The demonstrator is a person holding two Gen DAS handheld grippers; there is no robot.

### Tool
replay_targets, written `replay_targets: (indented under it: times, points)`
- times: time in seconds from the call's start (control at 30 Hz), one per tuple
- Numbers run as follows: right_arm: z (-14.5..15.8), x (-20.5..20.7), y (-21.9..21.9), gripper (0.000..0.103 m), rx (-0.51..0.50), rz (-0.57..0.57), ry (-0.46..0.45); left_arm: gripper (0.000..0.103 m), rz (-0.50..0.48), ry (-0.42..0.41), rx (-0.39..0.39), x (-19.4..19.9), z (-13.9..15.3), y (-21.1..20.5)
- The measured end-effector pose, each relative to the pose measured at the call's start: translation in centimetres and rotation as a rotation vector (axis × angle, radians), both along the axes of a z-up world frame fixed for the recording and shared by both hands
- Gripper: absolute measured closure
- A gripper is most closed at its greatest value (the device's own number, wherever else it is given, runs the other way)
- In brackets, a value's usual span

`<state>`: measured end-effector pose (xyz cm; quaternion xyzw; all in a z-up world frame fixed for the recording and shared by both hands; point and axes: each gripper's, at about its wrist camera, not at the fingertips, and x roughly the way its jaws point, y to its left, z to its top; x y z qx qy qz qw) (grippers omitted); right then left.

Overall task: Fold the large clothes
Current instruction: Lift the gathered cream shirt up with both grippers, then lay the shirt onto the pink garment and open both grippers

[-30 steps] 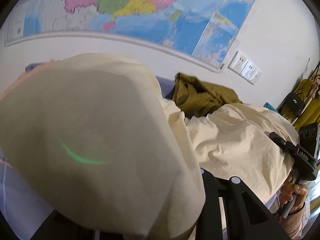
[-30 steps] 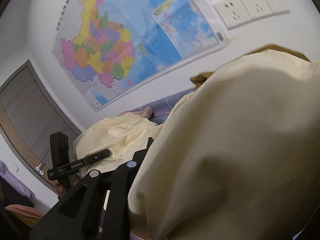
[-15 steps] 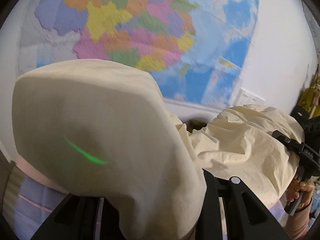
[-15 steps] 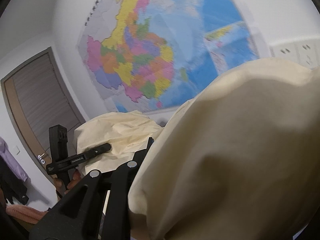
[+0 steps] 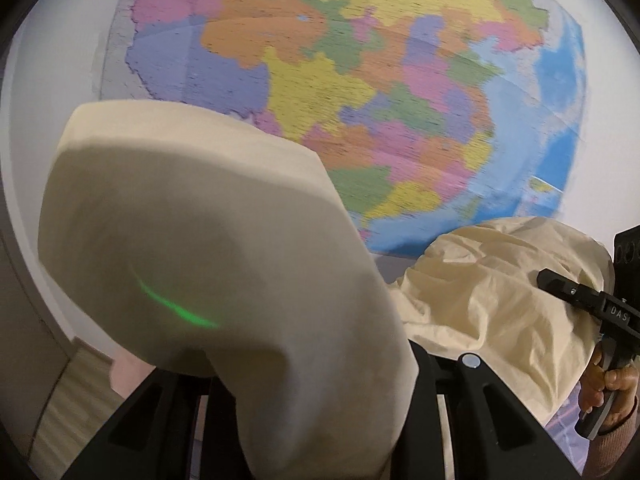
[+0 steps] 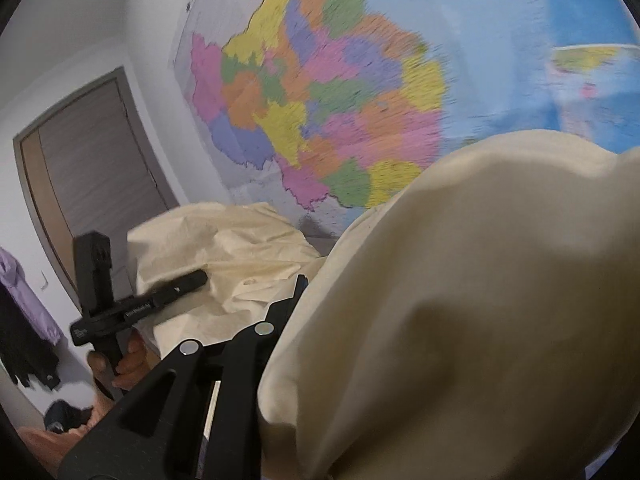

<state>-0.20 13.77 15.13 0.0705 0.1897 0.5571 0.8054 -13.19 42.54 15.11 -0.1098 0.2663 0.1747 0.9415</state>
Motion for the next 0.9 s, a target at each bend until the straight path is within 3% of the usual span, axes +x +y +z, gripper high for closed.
replay_targets:
  times: [0.57, 0.83, 0.9]
  points:
    - [0.1, 1.8, 11.3, 0.086, -0.016, 0.110, 0.019, 0.079, 0.186, -0.019, 0.062, 0.8, 1.7, 11.2]
    - [-1.1, 1.4, 17.2, 0.086, -0.041, 0.132, -0.012, 0.079, 0.284, -0.011, 0.103, 1.6, 0.2, 17.4]
    - [-2.1, 1.3, 18.4, 0.086, -0.053, 0.139, -0.017, 0.079, 0.316, 0.000, 0.079, 2.0, -1.3, 19.6]
